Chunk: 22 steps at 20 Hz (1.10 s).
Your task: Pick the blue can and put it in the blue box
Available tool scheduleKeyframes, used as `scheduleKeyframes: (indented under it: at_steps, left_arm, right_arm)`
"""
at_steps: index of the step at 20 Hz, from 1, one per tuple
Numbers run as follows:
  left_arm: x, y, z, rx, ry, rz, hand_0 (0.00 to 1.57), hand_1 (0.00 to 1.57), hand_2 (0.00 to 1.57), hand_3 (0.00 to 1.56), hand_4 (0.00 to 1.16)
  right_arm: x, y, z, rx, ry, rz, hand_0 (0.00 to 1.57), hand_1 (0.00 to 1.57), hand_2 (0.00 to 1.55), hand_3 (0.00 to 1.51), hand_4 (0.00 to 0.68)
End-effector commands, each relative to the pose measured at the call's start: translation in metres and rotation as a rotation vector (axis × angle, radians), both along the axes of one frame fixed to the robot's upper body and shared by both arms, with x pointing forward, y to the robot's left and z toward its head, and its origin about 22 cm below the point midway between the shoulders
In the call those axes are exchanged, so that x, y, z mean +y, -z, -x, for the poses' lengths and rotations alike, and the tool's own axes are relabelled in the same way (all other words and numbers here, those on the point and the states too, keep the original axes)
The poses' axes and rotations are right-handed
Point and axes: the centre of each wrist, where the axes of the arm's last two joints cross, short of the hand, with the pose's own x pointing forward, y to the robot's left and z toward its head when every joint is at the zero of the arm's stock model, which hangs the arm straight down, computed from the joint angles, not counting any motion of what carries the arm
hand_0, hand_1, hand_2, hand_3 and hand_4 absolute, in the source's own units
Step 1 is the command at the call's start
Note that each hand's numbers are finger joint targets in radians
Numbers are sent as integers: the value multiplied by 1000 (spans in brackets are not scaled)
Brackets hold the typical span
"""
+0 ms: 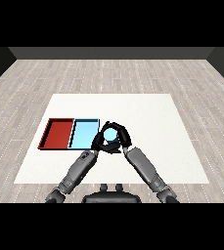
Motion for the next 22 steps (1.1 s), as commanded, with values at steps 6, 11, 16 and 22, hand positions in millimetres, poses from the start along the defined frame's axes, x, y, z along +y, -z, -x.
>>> scheduleKeyframes:
  at_steps: [6,11,16,22]
  left_arm:
    - [8,14,-8,-2,-52,-60,0,0,0,0,108]
    - [-27,-20,-5,17,-89,-149,0,0,0,0,0]
    - [-31,-5,-12,-59,-90,-263,0,0,0,0,0]
    - [-32,-6,3,-19,-151,-190,776,776,789,205,641]
  right_arm:
    - [16,-2,8,-4,-32,-25,1485,1485,1468,1407,536]
    - [3,9,-1,12,-44,-40,1490,1490,1460,1408,571]
    - [4,22,6,28,-52,-34,1476,1476,1457,1399,559]
    - [15,-6,6,34,-60,-42,1483,1483,1461,1408,587]
